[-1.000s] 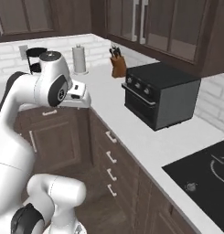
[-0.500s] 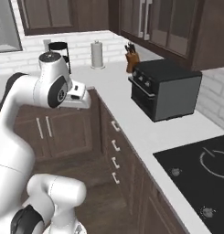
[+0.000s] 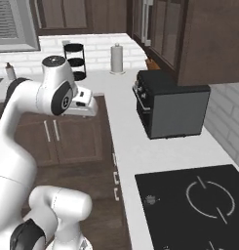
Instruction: Take a straw from the drawer in front and place it inside the glass cup on the dining counter.
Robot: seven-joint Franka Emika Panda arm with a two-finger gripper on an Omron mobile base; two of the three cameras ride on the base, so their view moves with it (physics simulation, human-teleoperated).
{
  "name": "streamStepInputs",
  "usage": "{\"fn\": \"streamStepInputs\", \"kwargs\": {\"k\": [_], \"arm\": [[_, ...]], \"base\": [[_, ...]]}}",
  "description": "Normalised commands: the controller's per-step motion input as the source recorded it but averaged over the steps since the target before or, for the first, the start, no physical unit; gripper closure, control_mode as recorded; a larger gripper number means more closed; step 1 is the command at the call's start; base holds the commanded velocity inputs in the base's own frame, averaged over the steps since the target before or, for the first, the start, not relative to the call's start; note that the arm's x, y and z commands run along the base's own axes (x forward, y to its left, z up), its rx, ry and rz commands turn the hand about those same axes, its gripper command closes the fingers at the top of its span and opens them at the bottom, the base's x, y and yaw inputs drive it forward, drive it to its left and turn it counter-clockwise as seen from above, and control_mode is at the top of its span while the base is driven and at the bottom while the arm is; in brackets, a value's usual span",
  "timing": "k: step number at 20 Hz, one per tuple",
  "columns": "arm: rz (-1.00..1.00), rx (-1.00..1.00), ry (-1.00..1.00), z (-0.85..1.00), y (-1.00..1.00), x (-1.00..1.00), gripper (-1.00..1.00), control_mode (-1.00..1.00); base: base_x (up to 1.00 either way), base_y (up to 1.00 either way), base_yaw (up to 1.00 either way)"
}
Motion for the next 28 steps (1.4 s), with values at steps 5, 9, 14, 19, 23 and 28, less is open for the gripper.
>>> {"fn": "streamStepInputs", "kwargs": {"k": [5, 9, 14, 19, 23, 28], "arm": [[0.19, -0.03, 0.0, -0.18, -0.08, 0.0, -1.0, -1.0], [0.0, -0.27, -0.03, -0.14, 0.78, 0.03, -1.0, -1.0], [-0.02, -0.4, -0.01, -0.36, 0.94, 0.3, -1.0, -1.0], [-0.06, -0.4, 0.0, -0.62, 0.75, 0.49, -1.0, -1.0], [-0.08, -0.41, 0.0, -0.75, 0.56, 0.58, -1.0, -1.0], [-0.08, -0.42, 0.0, -0.83, 0.31, 0.59, -1.0, -1.0]], "base": [[0.0, 0.0, 0.0], [0.0, 0.0, 0.0], [0.0, 0.0, 0.0], [0.0, 0.0, 0.0], [0.0, 0.0, 0.0], [0.0, 0.0, 0.0]]}}
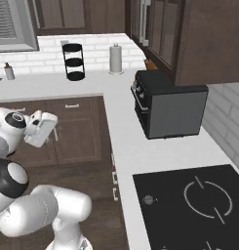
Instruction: Take a straw from the drawer in front and place it inside the glass cup on the dining counter.
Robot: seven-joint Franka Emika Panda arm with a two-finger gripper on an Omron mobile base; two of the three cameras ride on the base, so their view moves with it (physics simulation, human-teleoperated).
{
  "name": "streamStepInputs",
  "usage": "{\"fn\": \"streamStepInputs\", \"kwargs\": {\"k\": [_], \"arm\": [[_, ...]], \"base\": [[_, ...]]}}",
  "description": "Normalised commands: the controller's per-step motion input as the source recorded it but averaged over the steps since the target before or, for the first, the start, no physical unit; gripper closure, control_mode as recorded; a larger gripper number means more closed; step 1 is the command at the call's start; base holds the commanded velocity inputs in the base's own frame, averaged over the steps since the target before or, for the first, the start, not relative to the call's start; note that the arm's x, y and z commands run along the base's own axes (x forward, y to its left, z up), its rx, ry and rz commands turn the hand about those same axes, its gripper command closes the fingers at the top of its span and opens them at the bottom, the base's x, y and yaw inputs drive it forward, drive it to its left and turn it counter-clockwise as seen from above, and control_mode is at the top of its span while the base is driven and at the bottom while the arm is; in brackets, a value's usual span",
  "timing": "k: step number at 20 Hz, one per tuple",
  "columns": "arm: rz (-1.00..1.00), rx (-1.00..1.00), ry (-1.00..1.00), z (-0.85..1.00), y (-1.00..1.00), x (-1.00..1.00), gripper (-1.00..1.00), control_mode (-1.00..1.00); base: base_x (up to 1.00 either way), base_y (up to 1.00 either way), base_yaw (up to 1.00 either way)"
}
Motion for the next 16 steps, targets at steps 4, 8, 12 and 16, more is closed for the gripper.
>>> {"fn": "streamStepInputs", "kwargs": {"k": [4, 8, 12, 16], "arm": [[-0.1, -0.38, 0.0, -0.82, 0.08, 0.58, -1.0, -1.0], [-0.12, -0.34, 0.0, -0.72, 0.0, 0.61, -1.0, -1.0], [-0.1, -0.2, 0.0, -0.62, -0.02, 0.67, -1.0, -1.0], [-0.09, -0.07, 0.0, -0.49, -0.13, 0.64, -1.0, -1.0]], "base": [[0.0, 0.0, 0.0], [0.0, 0.0, 0.0], [0.0, 0.0, 0.0], [0.0, 0.0, 0.0]]}}
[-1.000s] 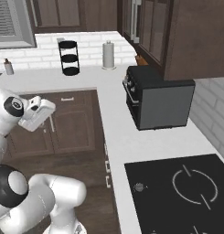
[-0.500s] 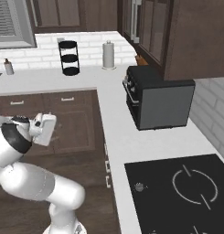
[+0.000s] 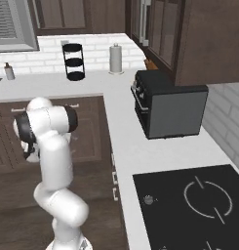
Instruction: Take a straw from the drawer in front and place it inside the glass cup on the dining counter.
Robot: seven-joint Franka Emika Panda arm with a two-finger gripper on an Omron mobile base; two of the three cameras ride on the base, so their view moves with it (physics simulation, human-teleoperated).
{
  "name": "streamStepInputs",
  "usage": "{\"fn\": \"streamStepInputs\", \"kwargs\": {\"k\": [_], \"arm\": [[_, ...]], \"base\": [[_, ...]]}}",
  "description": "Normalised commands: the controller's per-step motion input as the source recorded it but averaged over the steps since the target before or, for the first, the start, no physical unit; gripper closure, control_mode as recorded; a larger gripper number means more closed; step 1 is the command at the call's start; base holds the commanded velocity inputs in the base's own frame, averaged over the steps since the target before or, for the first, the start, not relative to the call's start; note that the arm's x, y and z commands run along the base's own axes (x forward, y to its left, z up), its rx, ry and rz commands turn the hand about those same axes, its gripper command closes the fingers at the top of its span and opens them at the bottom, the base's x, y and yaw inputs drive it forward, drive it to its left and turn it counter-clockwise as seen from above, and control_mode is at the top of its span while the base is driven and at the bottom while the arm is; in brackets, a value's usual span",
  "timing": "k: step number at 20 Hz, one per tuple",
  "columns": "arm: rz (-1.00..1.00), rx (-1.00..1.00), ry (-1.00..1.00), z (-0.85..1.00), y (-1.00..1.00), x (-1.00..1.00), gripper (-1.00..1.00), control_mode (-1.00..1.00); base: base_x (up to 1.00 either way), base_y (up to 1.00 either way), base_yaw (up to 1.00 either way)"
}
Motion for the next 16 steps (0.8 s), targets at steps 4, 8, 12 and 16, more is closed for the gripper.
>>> {"fn": "streamStepInputs", "kwargs": {"k": [4, 8, 12, 16], "arm": [[-0.13, -0.1, 0.0, -0.45, -0.16, 0.7, -1.0, -1.0], [-0.12, -0.08, 0.0, -0.41, -0.19, 0.74, -1.0, -1.0], [-0.1, -0.05, 0.0, -0.3, -0.31, 0.77, -1.0, -1.0], [-0.1, 0.0, 0.01, -0.13, -0.48, 0.84, -1.0, -1.0]], "base": [[0.0, 0.0, 0.0], [0.0, 0.0, 0.0], [0.0, 0.0, 0.0], [0.0, 0.0, 0.0]]}}
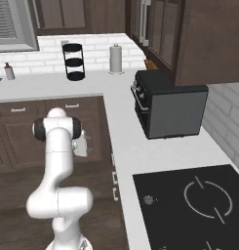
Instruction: Take a straw from the drawer in front and place it inside the glass cup on the dining counter.
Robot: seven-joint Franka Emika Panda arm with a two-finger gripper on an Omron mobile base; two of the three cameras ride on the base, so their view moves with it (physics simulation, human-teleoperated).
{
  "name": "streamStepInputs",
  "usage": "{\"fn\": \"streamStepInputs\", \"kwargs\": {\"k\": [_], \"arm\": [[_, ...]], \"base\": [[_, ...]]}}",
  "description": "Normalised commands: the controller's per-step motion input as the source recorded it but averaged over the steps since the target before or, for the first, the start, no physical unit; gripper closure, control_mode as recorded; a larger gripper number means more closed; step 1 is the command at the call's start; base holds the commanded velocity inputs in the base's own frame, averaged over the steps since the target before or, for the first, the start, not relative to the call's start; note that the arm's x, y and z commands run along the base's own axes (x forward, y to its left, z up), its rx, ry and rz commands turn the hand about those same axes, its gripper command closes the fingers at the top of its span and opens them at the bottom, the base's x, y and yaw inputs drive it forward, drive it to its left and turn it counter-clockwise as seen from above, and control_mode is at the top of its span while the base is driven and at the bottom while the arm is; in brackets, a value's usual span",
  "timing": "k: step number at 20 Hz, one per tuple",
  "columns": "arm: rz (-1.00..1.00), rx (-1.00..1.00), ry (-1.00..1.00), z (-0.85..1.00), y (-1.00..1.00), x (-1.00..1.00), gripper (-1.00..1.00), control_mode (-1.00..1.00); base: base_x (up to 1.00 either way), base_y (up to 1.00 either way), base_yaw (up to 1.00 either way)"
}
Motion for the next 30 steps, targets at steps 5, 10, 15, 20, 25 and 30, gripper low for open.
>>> {"fn": "streamStepInputs", "kwargs": {"k": [5, 10, 15, 20, 25, 30], "arm": [[-0.04, 0.0, 0.04, -0.2, -0.52, 0.7, -1.0, -1.0], [0.0, 0.0, 0.0, -0.3, -0.53, 0.32, -1.0, -1.0], [0.0, 0.0, 0.0, -0.31, -0.48, 0.27, -1.0, -1.0], [0.0, 0.0, 0.0, -0.13, -0.27, 0.33, -1.0, -1.0], [0.02, 0.0, 0.0, -0.18, -0.11, 0.44, -1.0, -1.0], [0.07, 0.0, 0.03, -0.3, 0.0, 0.43, -1.0, -1.0]], "base": [[0.0, 0.0, 0.0], [0.0, 0.0, 0.0], [0.0, 0.0, 0.0], [0.0, 0.0, 0.0], [0.0, 0.0, 0.0], [0.0, 0.0, 0.0]]}}
